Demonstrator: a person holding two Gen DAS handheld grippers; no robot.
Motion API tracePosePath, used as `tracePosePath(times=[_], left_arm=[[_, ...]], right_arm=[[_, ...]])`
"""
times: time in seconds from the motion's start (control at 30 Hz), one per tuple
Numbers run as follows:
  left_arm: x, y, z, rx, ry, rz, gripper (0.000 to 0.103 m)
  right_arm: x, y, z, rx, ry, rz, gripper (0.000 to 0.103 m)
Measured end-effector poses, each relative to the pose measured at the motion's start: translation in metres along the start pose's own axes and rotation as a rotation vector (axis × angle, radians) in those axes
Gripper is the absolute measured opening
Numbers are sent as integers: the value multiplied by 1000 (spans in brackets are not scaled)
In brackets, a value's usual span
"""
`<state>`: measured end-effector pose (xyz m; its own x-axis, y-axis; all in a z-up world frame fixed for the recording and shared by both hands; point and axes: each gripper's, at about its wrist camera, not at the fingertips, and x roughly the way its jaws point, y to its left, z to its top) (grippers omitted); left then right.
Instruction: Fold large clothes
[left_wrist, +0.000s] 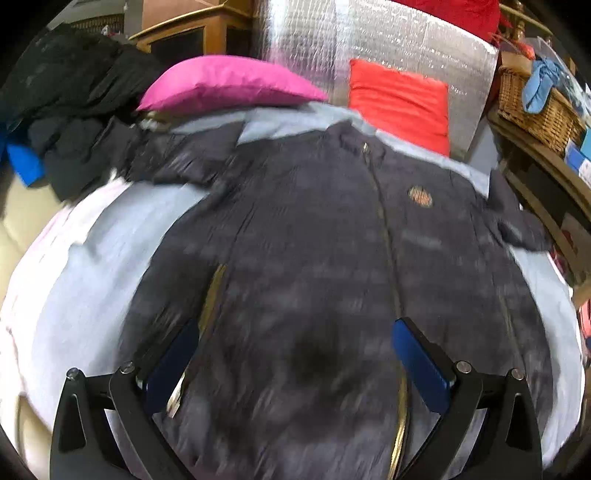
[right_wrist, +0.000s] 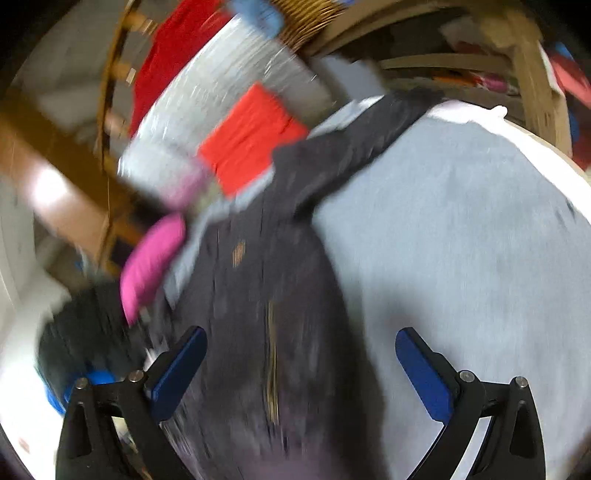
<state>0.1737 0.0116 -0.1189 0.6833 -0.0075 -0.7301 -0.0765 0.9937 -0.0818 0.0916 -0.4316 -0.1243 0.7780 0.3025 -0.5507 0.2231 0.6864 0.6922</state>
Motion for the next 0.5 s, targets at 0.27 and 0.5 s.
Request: tracePosePath(times=[0.27, 0.5], left_arm=[[91, -28, 19, 43, 64, 11, 103], [113, -23, 8, 30, 98, 18, 103]], right_arm=[[85, -69, 158, 232, -86, -13, 99], [156, -111, 234, 321, -104, -100, 96]])
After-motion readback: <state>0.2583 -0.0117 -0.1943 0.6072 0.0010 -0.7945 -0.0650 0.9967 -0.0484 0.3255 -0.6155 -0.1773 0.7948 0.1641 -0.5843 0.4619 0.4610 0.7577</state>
